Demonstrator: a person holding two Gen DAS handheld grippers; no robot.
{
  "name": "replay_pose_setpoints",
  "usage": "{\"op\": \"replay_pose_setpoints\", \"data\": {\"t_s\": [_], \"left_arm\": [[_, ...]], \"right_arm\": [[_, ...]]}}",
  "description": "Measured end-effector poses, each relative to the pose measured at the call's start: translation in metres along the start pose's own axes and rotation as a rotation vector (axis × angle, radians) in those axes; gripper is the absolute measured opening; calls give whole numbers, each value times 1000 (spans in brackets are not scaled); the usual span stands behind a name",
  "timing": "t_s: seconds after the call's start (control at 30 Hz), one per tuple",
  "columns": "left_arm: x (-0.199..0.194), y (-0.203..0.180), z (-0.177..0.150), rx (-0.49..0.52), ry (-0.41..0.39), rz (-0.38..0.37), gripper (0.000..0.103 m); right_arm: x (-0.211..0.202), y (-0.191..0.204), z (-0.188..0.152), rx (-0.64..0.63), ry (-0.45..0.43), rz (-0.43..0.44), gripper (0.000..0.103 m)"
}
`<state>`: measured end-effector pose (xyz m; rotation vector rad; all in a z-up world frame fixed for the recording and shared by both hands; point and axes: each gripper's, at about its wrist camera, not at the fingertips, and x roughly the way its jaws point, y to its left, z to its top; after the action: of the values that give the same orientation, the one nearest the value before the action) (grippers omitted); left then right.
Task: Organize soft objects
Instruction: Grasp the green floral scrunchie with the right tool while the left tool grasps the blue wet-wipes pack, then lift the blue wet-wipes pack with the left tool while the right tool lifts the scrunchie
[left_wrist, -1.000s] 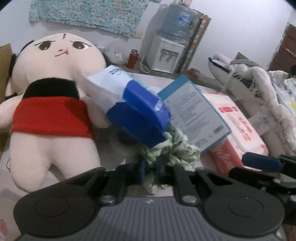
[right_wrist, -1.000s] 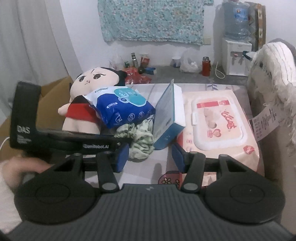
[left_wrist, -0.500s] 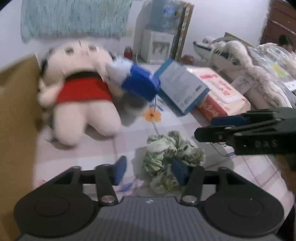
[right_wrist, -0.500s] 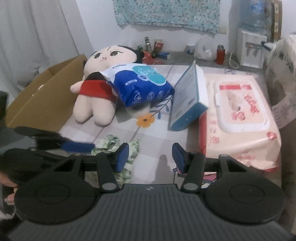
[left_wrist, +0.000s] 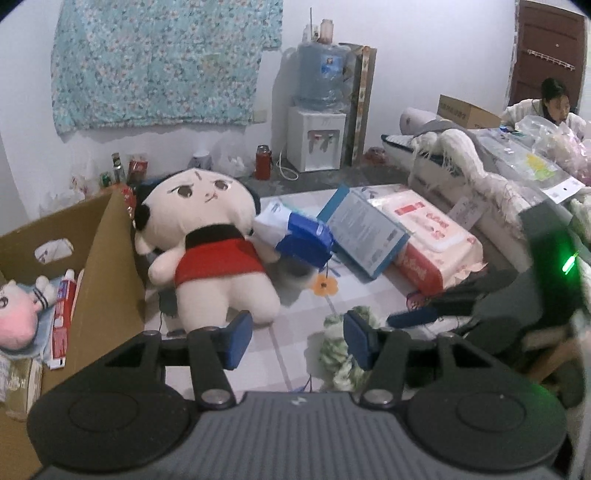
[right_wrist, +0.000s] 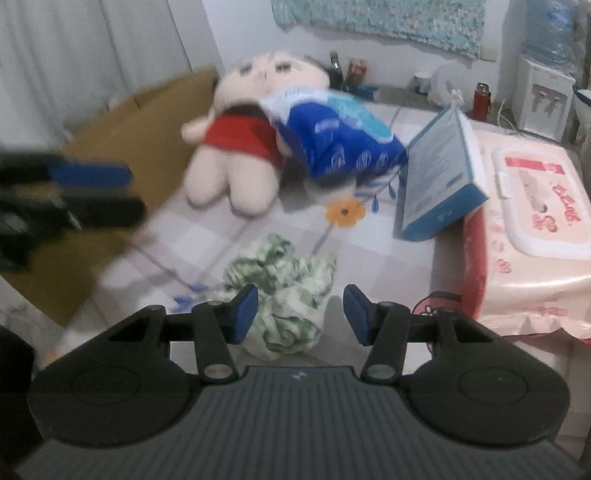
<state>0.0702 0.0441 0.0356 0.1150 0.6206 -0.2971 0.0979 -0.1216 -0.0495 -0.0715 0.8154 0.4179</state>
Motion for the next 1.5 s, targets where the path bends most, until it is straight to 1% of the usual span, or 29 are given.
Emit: {"op": "replay_pose_setpoints", "data": {"t_s": [0.03, 0.07, 0.1, 0.17, 0.2, 0.23, 0.27, 0.3, 0.37, 0.4, 0.43, 0.5, 0.6, 0.63, 0.7, 0.77, 0.83, 0.93, 0.97, 1.03, 1.07, 1.1, 1.2, 1.4, 1.5], "left_arm": [[1, -2, 2, 10, -3, -4, 56], [2, -4, 4, 24, -6, -8, 56], [3, -7, 8, 39, -10, -12, 56], [8, -13, 17, 72, -25, -17, 56], [11, -16, 23, 94, -33, -15, 59], [17, -21, 31, 127, -43, -11, 68], [23, -24, 38, 160, -47, -5, 73], [31, -28, 46, 199, -54, 8, 83], [50, -38, 62, 287, -81, 59, 92], [63, -43, 71, 330, -82, 91, 92], [79, -46, 79, 369, -63, 111, 92], [109, -52, 95, 412, 6, 117, 92], [154, -59, 111, 434, 181, 72, 92], [166, -60, 112, 443, 232, 69, 92], [186, -64, 113, 473, 304, 93, 92], [201, -68, 111, 516, 347, 138, 91], [214, -70, 109, 535, 392, 161, 80], [220, -69, 104, 584, 393, 205, 74], [220, -67, 103, 577, 388, 201, 73], [217, -64, 106, 559, 392, 193, 64], [216, -66, 107, 562, 396, 192, 60], [213, -70, 109, 577, 406, 197, 57], [206, -76, 108, 589, 427, 191, 53], [184, -79, 101, 532, 427, 175, 47], [167, -85, 90, 539, 429, 146, 46]], "right_arm": [[3, 2, -1, 7, -6, -7, 40], [4, 3, -2, 26, -18, -6, 25], [6, 4, -1, 48, -19, 1, 22], [7, 6, -3, 74, -36, -18, 16], [7, 7, -4, 85, -45, -30, 15], [6, 6, -5, 107, -53, -31, 14], [6, 4, -6, 133, -62, -30, 13], [4, 2, -6, 150, -68, -33, 13], [5, -3, -7, 179, -72, -43, 13], [5, -5, -8, 195, -78, -39, 13], [4, -6, -9, 199, -79, -39, 13], [2, -5, -10, 196, -77, -45, 13], [-1, -12, -11, 224, -75, -43, 13], [-1, -14, -11, 233, -72, -42, 13], [-1, -18, -10, 246, -71, -33, 13], [-2, -18, -10, 237, -69, -34, 14], [-2, -16, -11, 226, -67, -34, 14], [-1, -16, -11, 226, -64, -26, 14], [-1, -17, -11, 224, -65, -31, 14], [0, -17, -11, 224, -67, -33, 14], [-1, -17, -11, 226, -68, -34, 14], [-1, -17, -11, 225, -69, -31, 14], [1, -18, -10, 229, -68, -14, 14], [0, -21, -11, 238, -74, -6, 14], [-3, -20, -15, 248, -81, -9, 14]]}}
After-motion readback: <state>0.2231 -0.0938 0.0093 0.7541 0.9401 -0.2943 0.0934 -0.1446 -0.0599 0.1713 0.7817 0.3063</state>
